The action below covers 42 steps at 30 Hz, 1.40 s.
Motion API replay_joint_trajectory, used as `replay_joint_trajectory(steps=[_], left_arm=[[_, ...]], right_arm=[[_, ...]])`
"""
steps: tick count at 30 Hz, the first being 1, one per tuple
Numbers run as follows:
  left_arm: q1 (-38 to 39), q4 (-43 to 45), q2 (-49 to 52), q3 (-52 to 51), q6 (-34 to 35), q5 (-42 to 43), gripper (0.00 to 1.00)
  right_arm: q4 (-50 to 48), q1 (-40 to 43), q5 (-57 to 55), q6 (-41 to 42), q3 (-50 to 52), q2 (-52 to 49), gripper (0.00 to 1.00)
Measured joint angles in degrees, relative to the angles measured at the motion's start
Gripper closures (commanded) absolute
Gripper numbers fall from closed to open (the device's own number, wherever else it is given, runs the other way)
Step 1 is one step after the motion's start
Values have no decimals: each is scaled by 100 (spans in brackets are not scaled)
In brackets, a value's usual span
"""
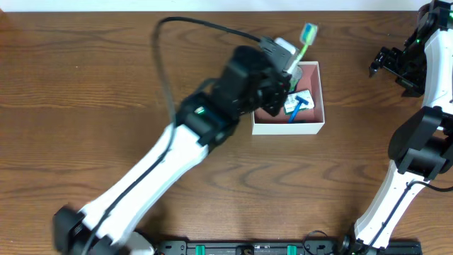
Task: Pack container
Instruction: 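Carry the toothbrush right and lower it into the box, then open the left gripper to release the toothbrush in the box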
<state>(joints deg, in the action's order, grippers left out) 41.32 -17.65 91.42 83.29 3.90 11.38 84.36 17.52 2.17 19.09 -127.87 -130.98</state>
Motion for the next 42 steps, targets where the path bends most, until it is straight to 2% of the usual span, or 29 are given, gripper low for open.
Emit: replay_joint_trajectory(steps=[12,14,16,24,30,36,37,38,39,42], left_arm=[[-7,549,1521,0,-79,-149,92],[-7,608,1644,0,-109,-271,78],[-7,621,1751,0,-103,-387,69],[-7,610,1810,0,-98,-560,66],[-7,358,1749,0,-122,-579,52],[-61,-651,883,-28,-118,-577,39],[-98,-887,599,-28,-122,-579,34],[-133,-1084,372,-28,-136,-581,22],[-188,-1300,94,-26,-151,-581,2],[-345,-1816,-640,-17,-103,-581,2]], right_arm=[[2,0,0,0,0,0,1],[0,0,0,0,0,0,1],[0,0,0,0,0,0,1],[0,0,0,-2,0,0,1],[0,0,0,0,0,0,1],[0,0,0,0,0,0,1],[-2,0,0,0,0,0,1],[0,0,2,0,0,0,1],[-2,0,0,0,2,0,1],[0,0,0,0,2,0,1]])
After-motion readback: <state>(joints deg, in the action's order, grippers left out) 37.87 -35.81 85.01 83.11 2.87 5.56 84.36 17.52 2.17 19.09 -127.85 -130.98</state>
